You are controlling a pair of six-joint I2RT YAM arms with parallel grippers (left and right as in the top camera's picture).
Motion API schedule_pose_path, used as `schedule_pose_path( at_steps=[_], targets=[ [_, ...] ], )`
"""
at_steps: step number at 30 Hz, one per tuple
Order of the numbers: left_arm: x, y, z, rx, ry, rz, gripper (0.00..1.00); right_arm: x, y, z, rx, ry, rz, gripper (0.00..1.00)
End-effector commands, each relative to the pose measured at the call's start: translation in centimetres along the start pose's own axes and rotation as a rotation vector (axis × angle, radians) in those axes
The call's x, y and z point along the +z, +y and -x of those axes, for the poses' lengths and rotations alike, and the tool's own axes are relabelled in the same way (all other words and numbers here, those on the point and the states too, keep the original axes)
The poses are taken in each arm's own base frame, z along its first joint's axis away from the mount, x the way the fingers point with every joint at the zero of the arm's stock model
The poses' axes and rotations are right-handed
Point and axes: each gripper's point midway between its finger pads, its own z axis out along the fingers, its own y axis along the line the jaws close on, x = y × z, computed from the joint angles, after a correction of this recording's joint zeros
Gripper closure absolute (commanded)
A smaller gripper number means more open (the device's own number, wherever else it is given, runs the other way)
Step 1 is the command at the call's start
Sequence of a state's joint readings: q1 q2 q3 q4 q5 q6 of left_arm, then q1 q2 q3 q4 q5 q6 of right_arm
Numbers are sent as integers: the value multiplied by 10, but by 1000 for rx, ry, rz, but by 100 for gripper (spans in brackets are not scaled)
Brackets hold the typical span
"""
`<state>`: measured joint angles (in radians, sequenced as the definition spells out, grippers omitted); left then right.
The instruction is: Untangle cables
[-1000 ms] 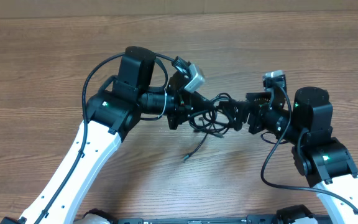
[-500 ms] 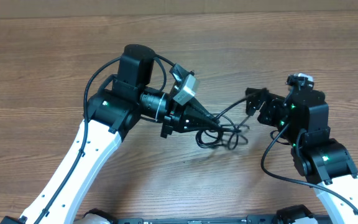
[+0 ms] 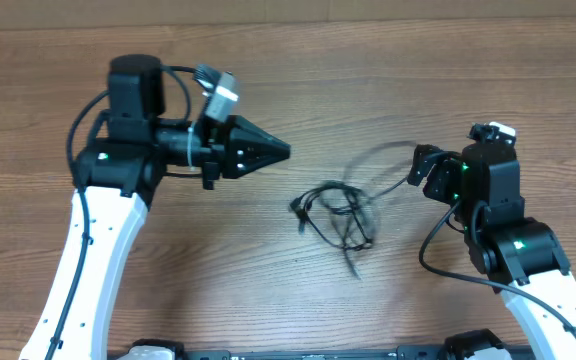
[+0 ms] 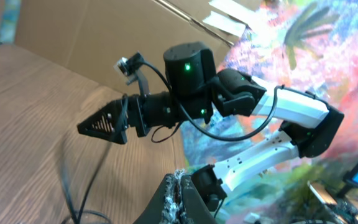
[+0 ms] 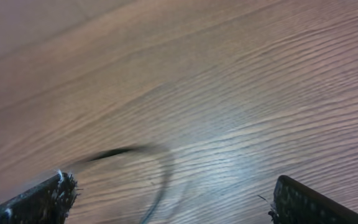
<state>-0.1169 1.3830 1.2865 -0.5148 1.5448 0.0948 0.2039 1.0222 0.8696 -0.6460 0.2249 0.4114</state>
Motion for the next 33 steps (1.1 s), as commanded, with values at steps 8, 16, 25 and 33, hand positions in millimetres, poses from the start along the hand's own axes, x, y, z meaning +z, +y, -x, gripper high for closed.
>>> schedule_pose_path(
  at_steps=[8, 16, 25, 33],
  targets=[
    [-20, 27, -5, -152, -10, 224, 89, 6, -15, -18, -42, 85, -78, 0],
    [7, 60, -62, -287, 196, 486, 28, -6, -28, -74, 83, 334, -107, 0],
    [48, 86, -146, -354, 513, 653, 21, -25, 9, -110, -3, 547, 150, 0],
    [86, 147, -199, -655, 521, 606, 18, -14, -7, -94, 223, 452, -11, 0]
  ],
)
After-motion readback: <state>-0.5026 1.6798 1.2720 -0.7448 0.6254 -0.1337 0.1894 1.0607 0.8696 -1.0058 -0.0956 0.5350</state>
